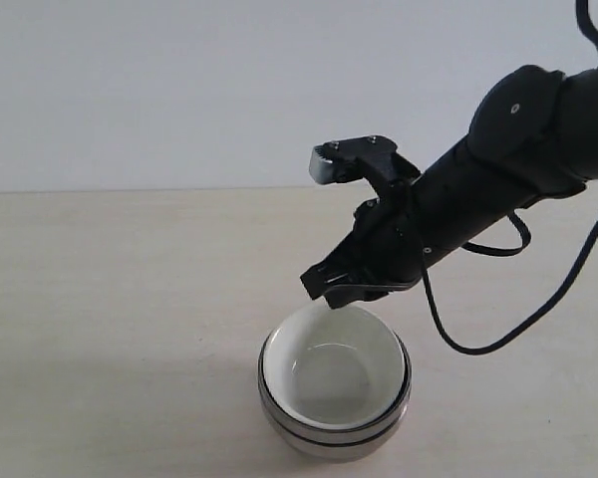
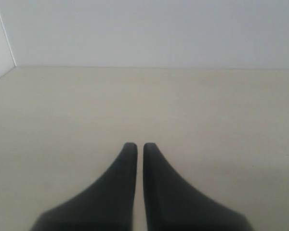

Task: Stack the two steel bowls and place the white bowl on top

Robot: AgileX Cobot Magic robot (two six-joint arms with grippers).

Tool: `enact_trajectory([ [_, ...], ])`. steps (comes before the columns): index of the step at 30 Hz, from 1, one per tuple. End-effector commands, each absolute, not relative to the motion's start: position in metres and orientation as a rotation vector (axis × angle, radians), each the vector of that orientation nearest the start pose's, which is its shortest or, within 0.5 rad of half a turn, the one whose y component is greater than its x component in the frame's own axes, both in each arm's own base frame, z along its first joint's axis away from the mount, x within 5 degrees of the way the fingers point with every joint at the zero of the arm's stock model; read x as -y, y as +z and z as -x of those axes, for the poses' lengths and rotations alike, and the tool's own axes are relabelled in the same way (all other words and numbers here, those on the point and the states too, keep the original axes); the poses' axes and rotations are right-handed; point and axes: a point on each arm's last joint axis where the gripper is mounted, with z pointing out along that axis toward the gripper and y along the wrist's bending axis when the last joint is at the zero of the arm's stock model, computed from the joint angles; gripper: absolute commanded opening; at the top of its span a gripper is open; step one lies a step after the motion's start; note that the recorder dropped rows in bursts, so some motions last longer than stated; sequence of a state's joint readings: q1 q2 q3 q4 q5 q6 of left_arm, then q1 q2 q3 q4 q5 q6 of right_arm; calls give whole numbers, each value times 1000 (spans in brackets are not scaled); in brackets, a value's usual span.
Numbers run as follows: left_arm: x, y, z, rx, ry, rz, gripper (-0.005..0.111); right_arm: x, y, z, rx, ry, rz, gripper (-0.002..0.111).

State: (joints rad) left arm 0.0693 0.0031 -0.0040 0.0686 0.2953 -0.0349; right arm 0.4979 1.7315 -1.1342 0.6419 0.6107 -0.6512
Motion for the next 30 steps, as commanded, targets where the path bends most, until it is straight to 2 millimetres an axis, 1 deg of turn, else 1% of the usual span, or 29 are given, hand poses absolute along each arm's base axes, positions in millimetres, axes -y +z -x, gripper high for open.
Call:
enact_trajectory([
  [1, -6, 186, -54, -1779, 89, 53, 4, -197, 196, -302, -2548, 554, 924, 0],
  [5, -6, 186, -54, -1779, 89, 53, 4, -199, 183, -304, -2586, 553, 928, 0],
  [10, -6, 186, -54, -1779, 89, 53, 4, -200, 161, -306, -2657, 553, 942, 0],
  [18, -6, 186, -54, -1779, 89, 53, 4, -201, 159, -307, -2661, 553, 943, 0],
  [20, -6, 186, -54, -1779, 89, 53, 4, -201, 165, -306, -2646, 559, 941, 0],
  [22, -6, 186, -54, -1779, 89, 53, 4, -200, 177, -306, -2599, 553, 938, 0],
  [25, -6, 186, -54, -1779, 89, 53, 4, -197, 207, -304, -2478, 534, 936, 0],
  [30, -6, 186, -54, -1779, 89, 53, 4, -193, 241, -298, -2360, 521, 916, 0],
])
